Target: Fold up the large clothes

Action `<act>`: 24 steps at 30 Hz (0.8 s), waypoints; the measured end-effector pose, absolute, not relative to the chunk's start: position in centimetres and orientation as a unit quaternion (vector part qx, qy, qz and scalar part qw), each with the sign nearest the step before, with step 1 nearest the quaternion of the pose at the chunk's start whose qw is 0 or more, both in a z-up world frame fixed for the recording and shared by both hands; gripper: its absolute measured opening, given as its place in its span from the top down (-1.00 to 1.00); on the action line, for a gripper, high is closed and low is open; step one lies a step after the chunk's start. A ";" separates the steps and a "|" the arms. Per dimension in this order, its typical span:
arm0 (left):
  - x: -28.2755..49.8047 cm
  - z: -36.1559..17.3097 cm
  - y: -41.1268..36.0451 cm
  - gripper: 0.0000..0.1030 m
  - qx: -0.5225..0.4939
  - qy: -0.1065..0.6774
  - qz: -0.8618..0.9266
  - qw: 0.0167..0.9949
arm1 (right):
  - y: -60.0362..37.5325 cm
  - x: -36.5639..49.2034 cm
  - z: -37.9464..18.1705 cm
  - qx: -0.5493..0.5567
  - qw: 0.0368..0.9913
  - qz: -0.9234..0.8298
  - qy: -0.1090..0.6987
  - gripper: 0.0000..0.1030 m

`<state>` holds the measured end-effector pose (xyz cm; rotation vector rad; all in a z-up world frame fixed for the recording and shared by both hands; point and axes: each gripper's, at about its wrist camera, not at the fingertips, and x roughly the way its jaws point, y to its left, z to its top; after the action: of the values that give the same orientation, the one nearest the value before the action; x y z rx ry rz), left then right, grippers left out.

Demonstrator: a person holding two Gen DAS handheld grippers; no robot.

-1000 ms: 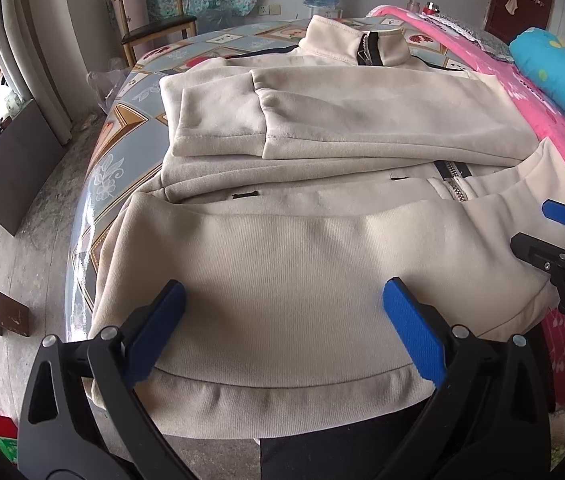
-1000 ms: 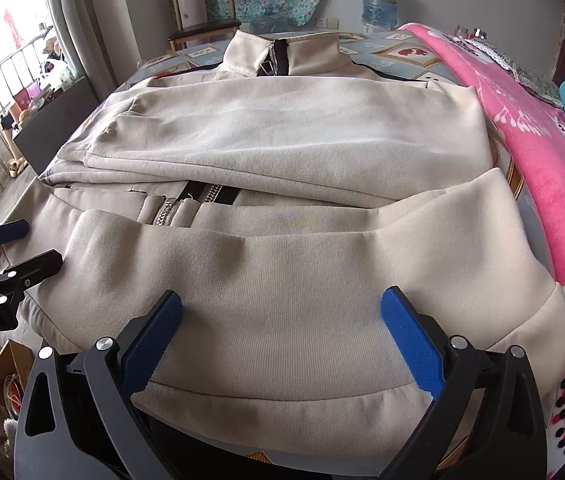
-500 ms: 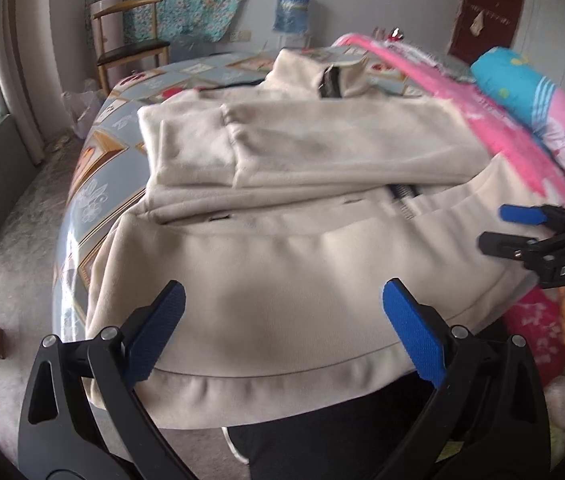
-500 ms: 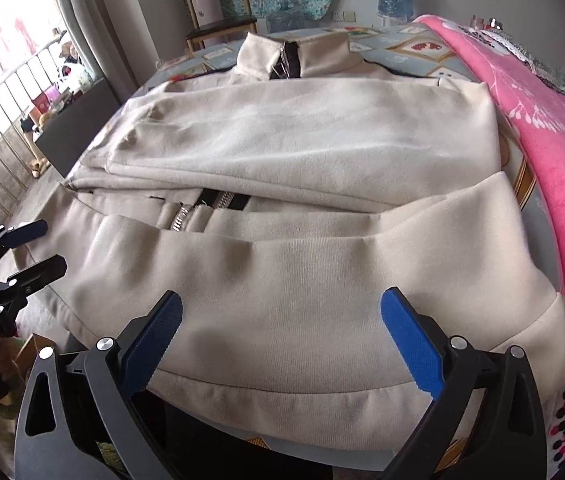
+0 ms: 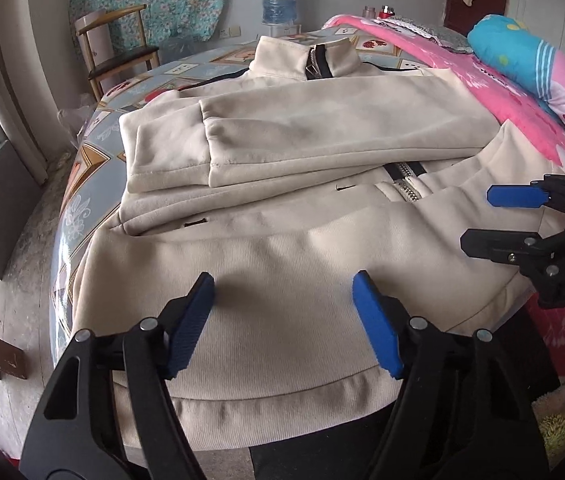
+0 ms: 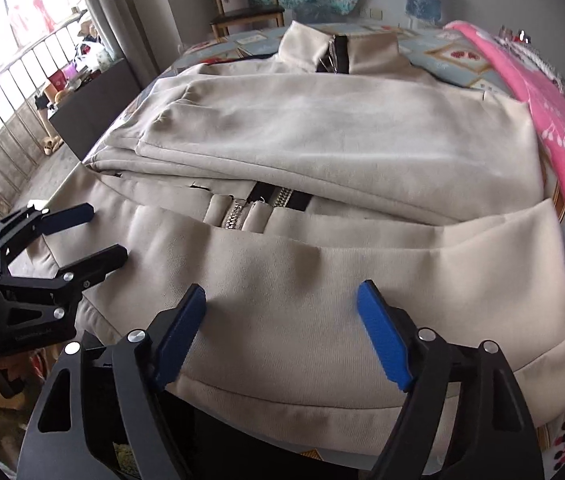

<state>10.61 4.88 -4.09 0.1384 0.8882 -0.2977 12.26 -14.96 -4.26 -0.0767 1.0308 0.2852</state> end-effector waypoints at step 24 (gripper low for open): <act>8.8 1.3 3.3 0.96 0.141 0.325 -0.152 0.923 | -14.7 11.6 0.9 -0.029 0.895 0.148 0.420 0.91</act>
<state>8.77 3.35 1.26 0.2901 0.6679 -0.3111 11.57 -14.75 0.89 -0.0599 0.8705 0.3061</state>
